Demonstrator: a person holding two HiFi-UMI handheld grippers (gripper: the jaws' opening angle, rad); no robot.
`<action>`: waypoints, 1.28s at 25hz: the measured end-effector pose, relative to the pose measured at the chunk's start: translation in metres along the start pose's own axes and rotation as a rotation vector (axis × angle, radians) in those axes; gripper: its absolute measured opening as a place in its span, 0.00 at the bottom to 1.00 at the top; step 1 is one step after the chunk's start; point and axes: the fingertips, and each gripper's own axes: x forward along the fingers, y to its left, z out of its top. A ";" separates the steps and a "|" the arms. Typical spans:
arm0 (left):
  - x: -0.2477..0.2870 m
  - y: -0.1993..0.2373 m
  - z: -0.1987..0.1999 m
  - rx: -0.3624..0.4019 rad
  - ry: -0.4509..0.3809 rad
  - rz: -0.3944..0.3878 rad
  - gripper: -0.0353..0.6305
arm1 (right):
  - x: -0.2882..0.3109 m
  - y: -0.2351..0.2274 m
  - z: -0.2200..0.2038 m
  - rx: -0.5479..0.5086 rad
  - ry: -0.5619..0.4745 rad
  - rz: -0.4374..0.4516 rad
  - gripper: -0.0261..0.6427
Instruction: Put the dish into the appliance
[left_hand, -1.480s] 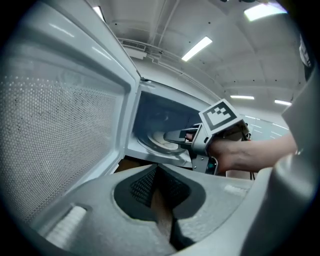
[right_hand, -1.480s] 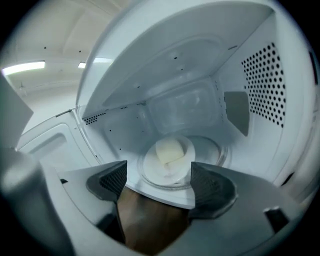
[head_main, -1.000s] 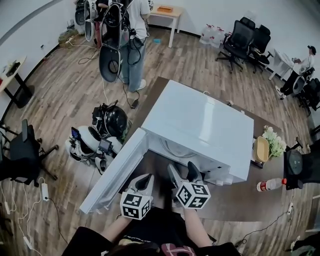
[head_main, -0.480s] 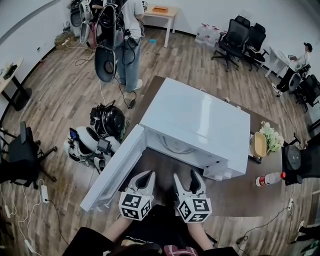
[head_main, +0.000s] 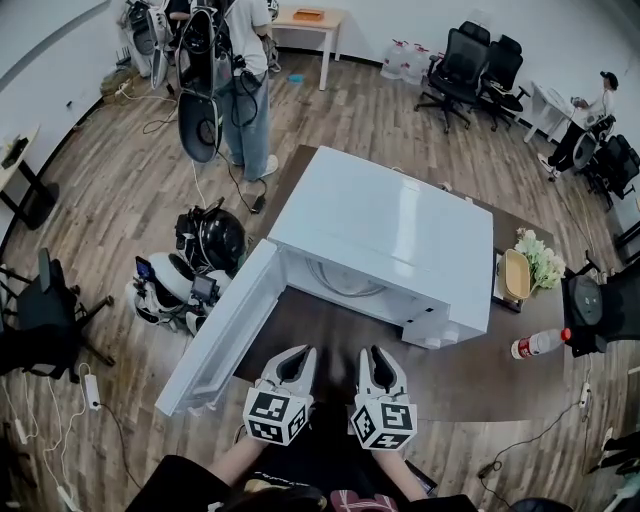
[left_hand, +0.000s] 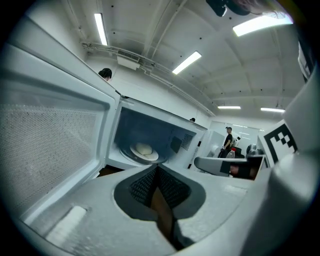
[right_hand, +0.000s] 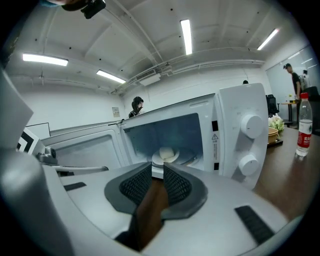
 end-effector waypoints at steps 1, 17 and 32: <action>-0.001 -0.002 -0.001 0.001 0.004 -0.003 0.06 | -0.002 -0.001 -0.002 -0.001 0.004 -0.009 0.14; 0.003 -0.017 -0.011 0.025 0.029 -0.012 0.06 | -0.007 -0.011 -0.016 -0.023 0.050 -0.035 0.05; 0.014 -0.016 -0.009 0.023 0.025 0.006 0.06 | 0.003 -0.015 -0.009 -0.058 0.048 -0.021 0.05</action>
